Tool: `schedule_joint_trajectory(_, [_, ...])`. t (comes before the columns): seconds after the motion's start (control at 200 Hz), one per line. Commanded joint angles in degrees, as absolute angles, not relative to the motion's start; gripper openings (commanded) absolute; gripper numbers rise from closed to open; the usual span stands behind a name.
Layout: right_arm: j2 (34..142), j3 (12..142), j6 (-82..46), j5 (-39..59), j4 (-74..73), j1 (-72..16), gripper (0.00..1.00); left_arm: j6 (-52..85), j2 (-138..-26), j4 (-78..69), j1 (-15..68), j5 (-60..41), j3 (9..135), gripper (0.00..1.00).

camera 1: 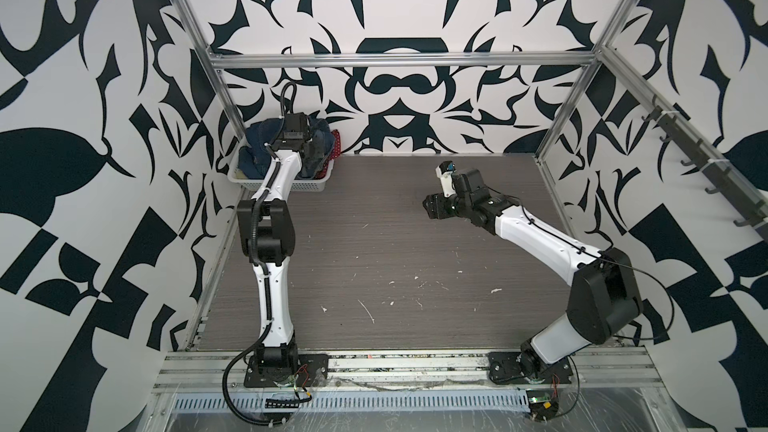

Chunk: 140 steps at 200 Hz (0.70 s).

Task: Fold and stack the skirts
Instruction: 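Reach the left gripper into the white basket and grasp the denim skirt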

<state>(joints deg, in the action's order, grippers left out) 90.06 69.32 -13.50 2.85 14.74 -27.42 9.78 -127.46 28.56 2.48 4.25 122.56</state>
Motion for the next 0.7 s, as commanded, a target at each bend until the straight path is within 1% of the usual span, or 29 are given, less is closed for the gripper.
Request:
schedule_joint_trajectory(0.0, [88.3,71.3,-12.3,3.9,12.8,-27.6,0.77,7.7,-121.7,29.1,2.2,7.1,128.3,0.0])
schedule_joint_trajectory(0.135, [86.0,67.3,-13.3,4.3,6.4,-27.7,0.77,6.3,-117.5,27.3,2.3,7.4,128.9,0.0])
schedule_joint_trajectory(0.18, [85.3,65.6,-13.5,4.4,3.2,-27.7,0.77,5.4,-117.5,29.8,2.2,8.1,134.2,0.0])
schedule_joint_trajectory(0.21, [85.1,64.9,-13.3,4.4,0.8,-27.7,0.77,5.5,-118.0,32.6,2.2,8.5,140.4,0.0])
schedule_joint_trajectory(0.245, [85.1,65.5,-13.2,4.4,0.4,-27.7,0.77,5.9,-118.4,35.4,2.4,8.2,147.2,0.0])
schedule_joint_trajectory(0.28, [85.3,66.7,-12.8,4.4,0.9,-27.7,0.77,6.0,-117.5,35.7,2.9,7.5,150.2,0.0])
schedule_joint_trajectory(0.34, [85.9,69.4,-11.7,4.5,3.4,-27.6,0.76,6.8,-113.4,31.5,4.3,6.0,146.7,0.0])
schedule_joint_trajectory(0.44, [86.1,70.2,-11.6,7.0,4.0,-27.7,0.76,6.7,-104.6,23.7,7.2,4.1,132.3,0.0])
schedule_joint_trajectory(0.445, [86.1,70.1,-11.6,7.1,3.7,-27.6,0.76,6.7,-104.4,23.6,7.5,4.1,131.6,0.04])
schedule_joint_trajectory(0.45, [86.1,69.8,-11.6,7.1,3.4,-27.7,0.76,6.7,-103.9,23.6,7.6,4.2,131.0,0.04])
schedule_joint_trajectory(0.455, [86.0,69.6,-11.6,7.3,3.0,-27.7,0.76,6.7,-103.9,23.6,7.7,4.1,130.6,0.08])
schedule_joint_trajectory(0.46, [86.0,69.4,-11.7,7.3,2.7,-27.7,0.76,6.7,-103.6,23.6,7.8,4.1,130.2,0.16])
schedule_joint_trajectory(0.465, [86.0,69.3,-11.8,7.4,2.4,-27.7,0.76,6.7,-103.4,23.6,7.9,4.1,129.6,0.16])
schedule_joint_trajectory(0.485, [85.8,69.0,-12.4,7.3,2.2,-27.7,0.76,6.9,-102.9,24.2,8.1,3.6,128.0,0.37])
schedule_joint_trajectory(0.495, [85.7,69.0,-12.7,7.0,2.4,-27.7,0.76,7.0,-102.7,24.6,8.1,3.3,127.4,0.5])
schedule_joint_trajectory(0.505, [85.6,68.9,-13.1,6.6,2.8,-27.6,0.76,7.2,-102.6,25.3,8.2,3.0,127.0,0.56])
schedule_joint_trajectory(0.52, [85.4,68.8,-13.6,6.2,3.1,-27.6,0.76,7.5,-102.7,26.9,8.2,2.3,126.9,0.58])
schedule_joint_trajectory(0.55, [84.9,68.0,-13.8,5.3,2.9,-27.6,0.76,7.3,-103.3,31.0,8.2,2.2,127.4,0.52])
schedule_joint_trajectory(0.565, [84.5,67.5,-13.6,5.2,2.7,-27.6,0.76,6.9,-103.7,33.2,8.2,2.7,127.7,0.51])
schedule_joint_trajectory(0.58, [84.1,67.1,-13.3,5.1,2.5,-27.6,0.76,6.4,-104.0,35.1,8.2,3.2,127.8,0.53])
schedule_joint_trajectory(0.605, [83.5,66.3,-13.1,5.2,2.1,-27.6,0.76,5.8,-104.4,37.1,8.3,5.1,126.9,0.64])
schedule_joint_trajectory(0.63, [82.9,65.6,-12.8,5.2,2.0,-27.6,0.77,5.7,-104.3,37.6,8.3,7.2,124.7,0.8])
schedule_joint_trajectory(0.645, [82.5,65.1,-12.8,5.3,2.0,-27.6,0.77,5.5,-103.9,37.2,8.3,8.5,122.9,0.91])
schedule_joint_trajectory(0.66, [82.0,64.7,-12.5,5.4,1.9,-27.6,0.77,5.4,-103.7,36.7,8.3,9.5,120.9,0.94])
schedule_joint_trajectory(0.695, [81.2,63.3,-11.5,6.3,1.5,-27.6,0.78,4.9,-102.8,34.2,8.3,12.3,115.4,0.96])
